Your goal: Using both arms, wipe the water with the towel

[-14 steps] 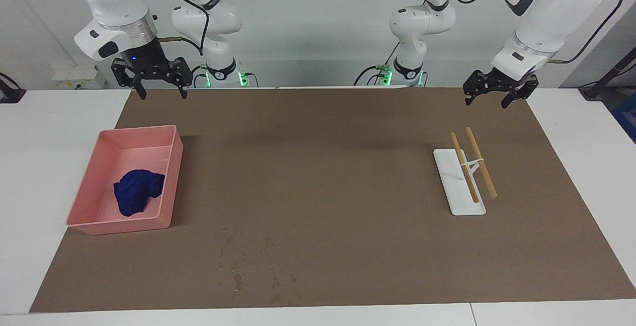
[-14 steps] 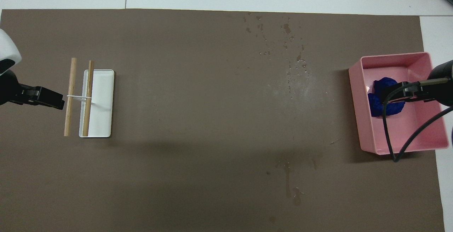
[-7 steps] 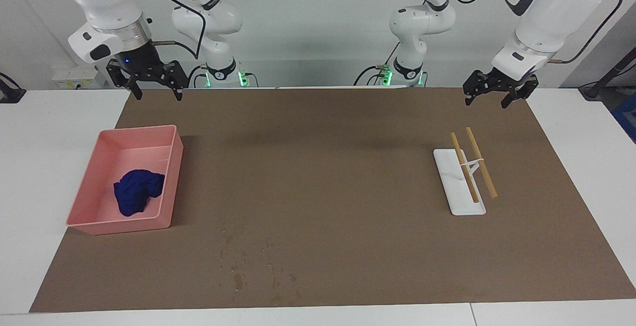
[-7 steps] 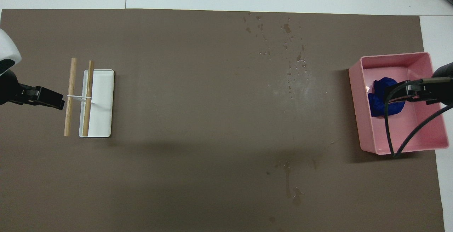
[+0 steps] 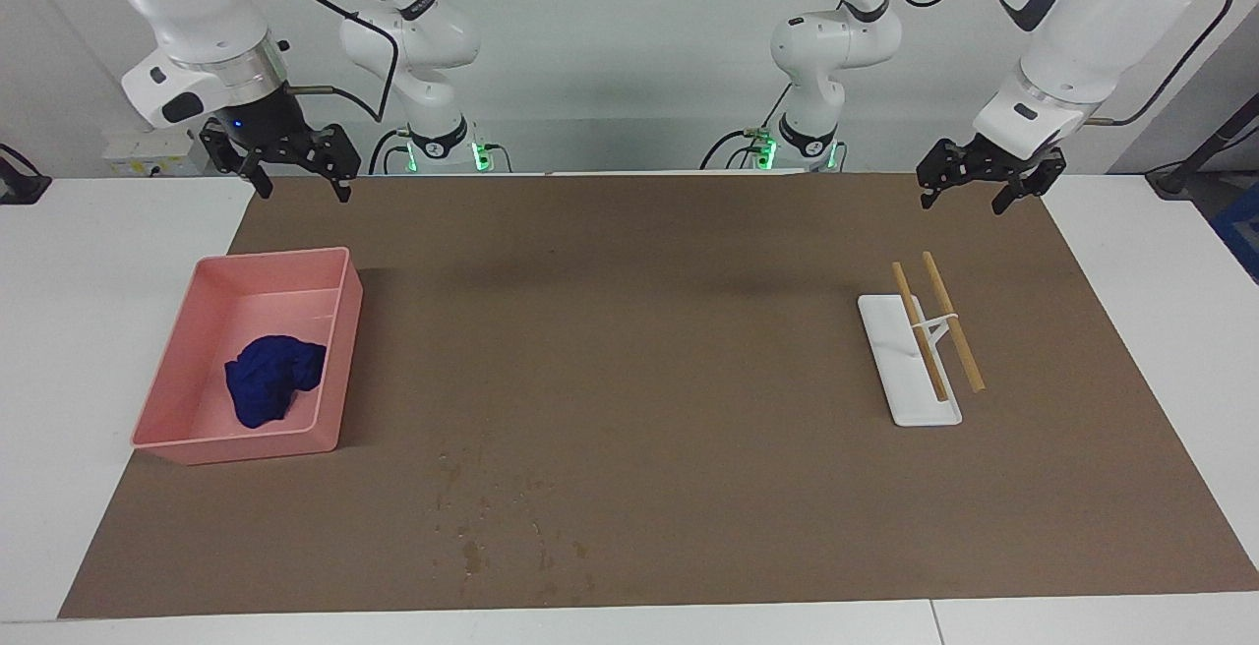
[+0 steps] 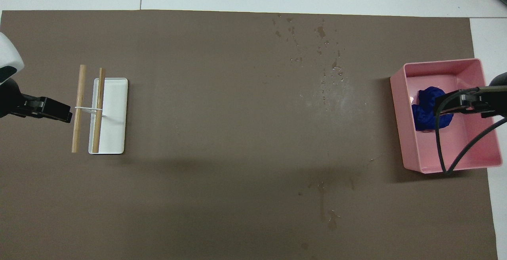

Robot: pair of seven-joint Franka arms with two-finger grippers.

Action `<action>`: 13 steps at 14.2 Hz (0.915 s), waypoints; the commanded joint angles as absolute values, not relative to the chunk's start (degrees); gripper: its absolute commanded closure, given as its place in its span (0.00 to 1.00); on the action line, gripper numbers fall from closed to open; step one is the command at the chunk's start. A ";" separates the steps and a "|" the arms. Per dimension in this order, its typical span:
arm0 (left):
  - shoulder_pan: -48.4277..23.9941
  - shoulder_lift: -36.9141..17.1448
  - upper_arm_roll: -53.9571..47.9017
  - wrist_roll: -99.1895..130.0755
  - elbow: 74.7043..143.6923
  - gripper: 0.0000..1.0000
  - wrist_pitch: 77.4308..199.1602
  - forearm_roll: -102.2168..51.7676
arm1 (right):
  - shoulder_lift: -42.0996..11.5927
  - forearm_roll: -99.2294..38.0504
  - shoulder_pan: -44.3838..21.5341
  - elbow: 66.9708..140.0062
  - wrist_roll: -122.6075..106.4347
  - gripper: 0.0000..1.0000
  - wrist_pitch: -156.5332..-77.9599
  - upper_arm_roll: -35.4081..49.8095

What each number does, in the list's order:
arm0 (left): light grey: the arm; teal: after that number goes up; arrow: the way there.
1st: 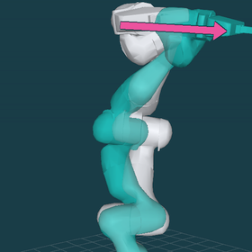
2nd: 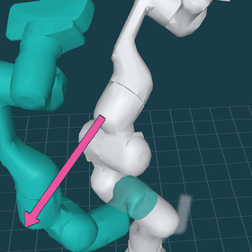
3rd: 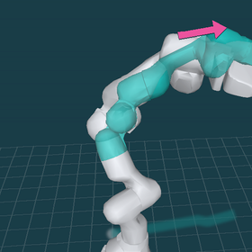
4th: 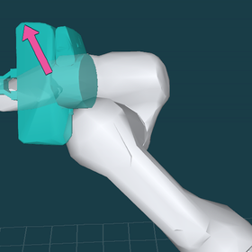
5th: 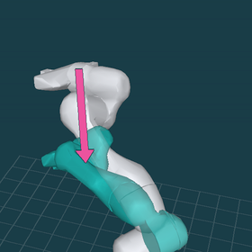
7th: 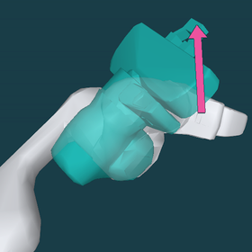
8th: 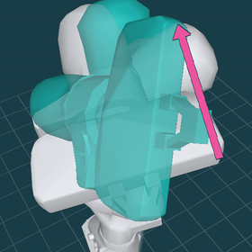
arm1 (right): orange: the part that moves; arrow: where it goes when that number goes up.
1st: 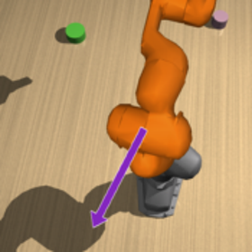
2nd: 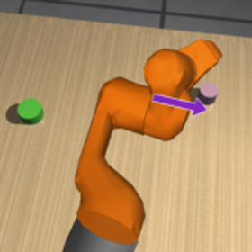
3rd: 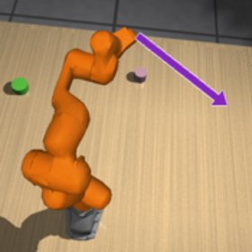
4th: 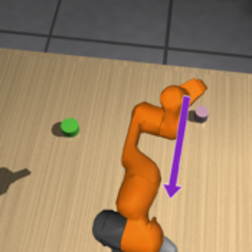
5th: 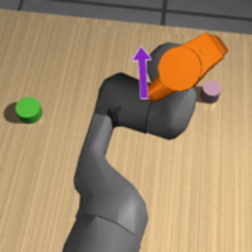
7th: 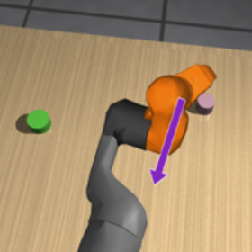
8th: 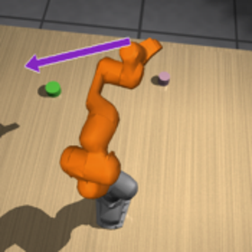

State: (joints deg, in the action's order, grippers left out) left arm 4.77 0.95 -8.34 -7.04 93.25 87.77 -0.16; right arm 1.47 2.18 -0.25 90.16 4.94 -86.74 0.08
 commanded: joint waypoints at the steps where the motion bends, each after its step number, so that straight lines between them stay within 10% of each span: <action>1: 4.57 2.46 -8.00 -7.65 94.75 0.00 87.71 -0.26 | 2.37 1.93 0.44 91.41 5.27 0.00 -88.59 0.00; 13: 4.57 2.46 -8.00 -7.65 94.75 0.00 87.71 -0.26 | 2.37 1.14 0.53 91.41 3.00 0.00 -89.03 -0.44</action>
